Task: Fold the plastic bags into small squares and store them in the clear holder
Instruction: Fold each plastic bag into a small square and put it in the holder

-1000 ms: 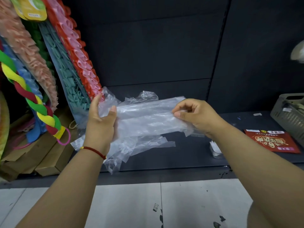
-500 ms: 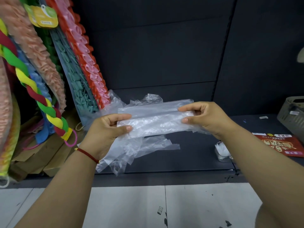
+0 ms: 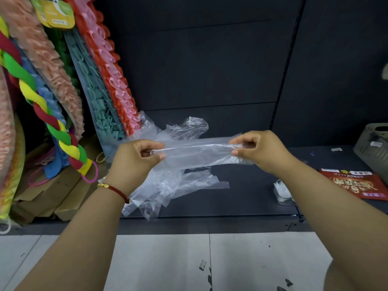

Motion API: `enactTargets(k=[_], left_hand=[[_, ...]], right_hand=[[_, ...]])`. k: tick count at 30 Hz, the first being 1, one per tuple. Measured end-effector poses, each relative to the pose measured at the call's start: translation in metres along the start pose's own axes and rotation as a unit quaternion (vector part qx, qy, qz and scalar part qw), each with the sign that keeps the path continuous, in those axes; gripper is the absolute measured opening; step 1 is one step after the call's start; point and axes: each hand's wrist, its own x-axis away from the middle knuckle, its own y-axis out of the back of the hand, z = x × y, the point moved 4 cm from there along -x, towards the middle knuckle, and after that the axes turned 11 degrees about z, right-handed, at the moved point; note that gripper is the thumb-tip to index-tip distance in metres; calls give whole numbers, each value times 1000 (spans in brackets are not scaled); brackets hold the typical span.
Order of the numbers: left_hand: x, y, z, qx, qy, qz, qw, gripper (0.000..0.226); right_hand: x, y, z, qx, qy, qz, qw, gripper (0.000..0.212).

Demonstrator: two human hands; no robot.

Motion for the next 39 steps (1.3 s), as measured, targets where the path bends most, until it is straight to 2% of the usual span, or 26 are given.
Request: enactTargets(k=[3,5,7,10,13,15,18,20,21,23,24,25,27,28,30,32,34,36,39], left_hand=[[-1,-1,-3,-86,-14,11,996,7],[-3,2,-2,-98,-21,4,995,14],[-5,4,-2,-46,-12,-5,999,13],[-1,1,-6,64,2,-13,998,18],[2,-4,-17,89,-22,-16,996,25],[3,-11,-26,74,-39,10,996,23],[5,-21,-39,84,-58,48,994,17],[5,-25,-44,127,-59,29,990,10],[4,-25,-43,186,-44,9,982,4],[3,-34,-36,363,13,19,932,19],[4,-43,-36,422,43,56,904,26],[7,-53,-37,431,63,93,895,31],[14,-69,-39,360,71,126,922,24],[13,-71,-40,324,69,106,938,19],[8,-64,-38,262,58,22,963,29],[2,-53,-32,214,55,-45,974,33],[-1,-46,-28,183,45,-63,980,37],[-3,-47,-28,156,27,-47,986,40],[-2,-51,-35,128,10,-24,991,30]], right_hand=[[-2,-2,-2,42,-15,-2,999,6],[-4,-3,-4,85,-22,8,996,11],[-4,-6,-4,110,-32,46,992,15],[0,-18,-8,127,-63,156,977,16],[9,-38,-7,85,-78,249,962,15],[16,-54,0,-14,-67,280,957,21],[20,-72,12,-110,-41,260,959,26],[20,-77,18,-114,-34,225,967,23],[20,-78,19,-128,-36,209,969,20],[20,-76,22,-184,-50,181,965,13],[20,-74,23,-217,-58,167,960,14],[20,-73,22,-245,-63,157,955,15],[19,-71,21,-271,-65,151,948,16],[19,-72,20,-259,-67,155,951,17],[20,-75,17,-191,-80,174,963,20],[22,-80,13,-92,-100,217,967,20],[25,-84,11,-16,-104,250,963,19],[24,-84,10,-41,-93,233,967,22],[18,-76,15,-175,-56,135,974,21]])
